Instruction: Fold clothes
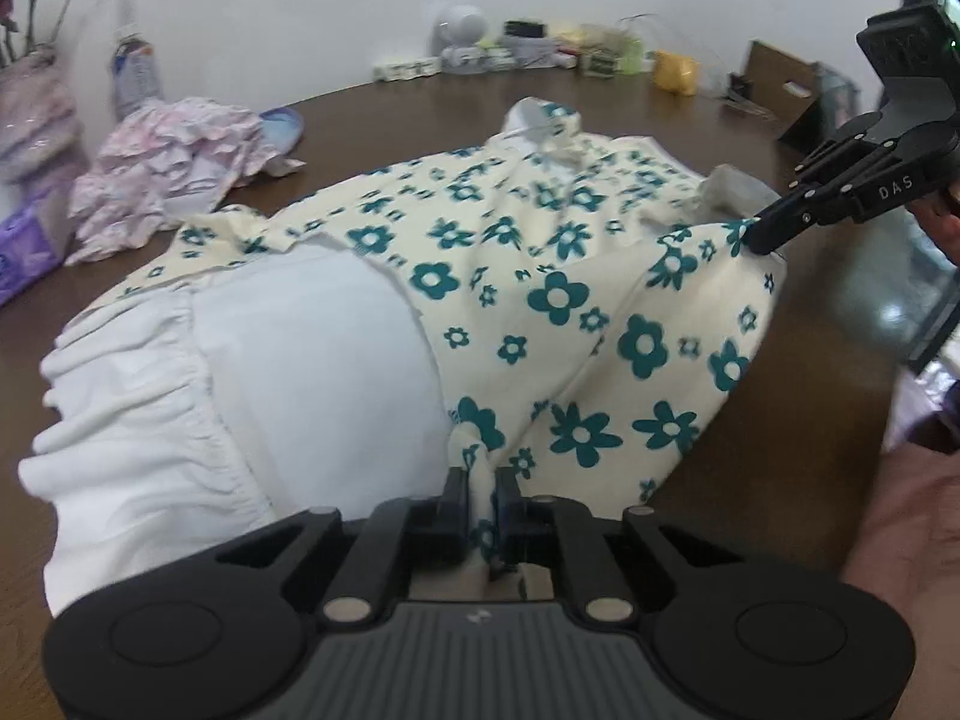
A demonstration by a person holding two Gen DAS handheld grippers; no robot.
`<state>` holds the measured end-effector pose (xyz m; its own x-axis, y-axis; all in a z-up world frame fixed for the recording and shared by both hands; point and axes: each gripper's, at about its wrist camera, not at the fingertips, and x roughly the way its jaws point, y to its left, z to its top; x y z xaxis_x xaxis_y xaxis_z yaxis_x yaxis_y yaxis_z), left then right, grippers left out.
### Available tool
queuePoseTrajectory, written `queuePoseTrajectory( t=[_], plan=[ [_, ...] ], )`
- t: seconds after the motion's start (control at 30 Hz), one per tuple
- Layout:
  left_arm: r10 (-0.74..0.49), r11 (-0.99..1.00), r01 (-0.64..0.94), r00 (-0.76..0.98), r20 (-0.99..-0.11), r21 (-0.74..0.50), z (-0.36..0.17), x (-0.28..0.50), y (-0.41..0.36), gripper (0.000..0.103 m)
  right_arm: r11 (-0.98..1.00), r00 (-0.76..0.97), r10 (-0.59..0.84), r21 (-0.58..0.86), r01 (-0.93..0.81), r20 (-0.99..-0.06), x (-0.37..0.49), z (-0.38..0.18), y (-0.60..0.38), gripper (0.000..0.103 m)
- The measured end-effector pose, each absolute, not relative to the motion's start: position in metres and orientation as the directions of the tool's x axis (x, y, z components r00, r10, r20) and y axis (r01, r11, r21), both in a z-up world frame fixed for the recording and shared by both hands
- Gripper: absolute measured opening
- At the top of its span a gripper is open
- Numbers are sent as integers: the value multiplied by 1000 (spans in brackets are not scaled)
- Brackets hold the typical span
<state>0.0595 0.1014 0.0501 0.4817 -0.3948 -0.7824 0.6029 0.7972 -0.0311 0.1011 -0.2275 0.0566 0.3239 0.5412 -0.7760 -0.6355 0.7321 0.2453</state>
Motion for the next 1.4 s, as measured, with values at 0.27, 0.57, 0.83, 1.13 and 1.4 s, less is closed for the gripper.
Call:
queuePoseTrajectory(
  t=[0.27, 0.57, 0.83, 1.13, 1.4],
  plan=[
    [-418, 745, 667, 433, -799, -28, 50, 56, 94, 9, 727, 235, 449, 199, -657, -862, 74, 40, -235, 2],
    [-408, 761, 649, 456, -791, -18, 46, 57, 94, 11, 782, 254, 500, 306, -543, -828, 90, 32, -233, 13],
    [-413, 741, 671, 456, -788, 0, 40, 58, 90, 11, 821, 296, 458, 272, -502, -838, 85, 45, -248, 1],
    [-436, 769, 639, 521, -734, -3, 56, 54, 92, 25, 824, 336, 463, 259, -505, -820, 86, 56, -240, 22],
    [-394, 836, 549, 624, -674, 19, 57, 61, 56, 43, 883, 512, 291, 21, -470, -808, 112, 64, -224, 40]
  ],
)
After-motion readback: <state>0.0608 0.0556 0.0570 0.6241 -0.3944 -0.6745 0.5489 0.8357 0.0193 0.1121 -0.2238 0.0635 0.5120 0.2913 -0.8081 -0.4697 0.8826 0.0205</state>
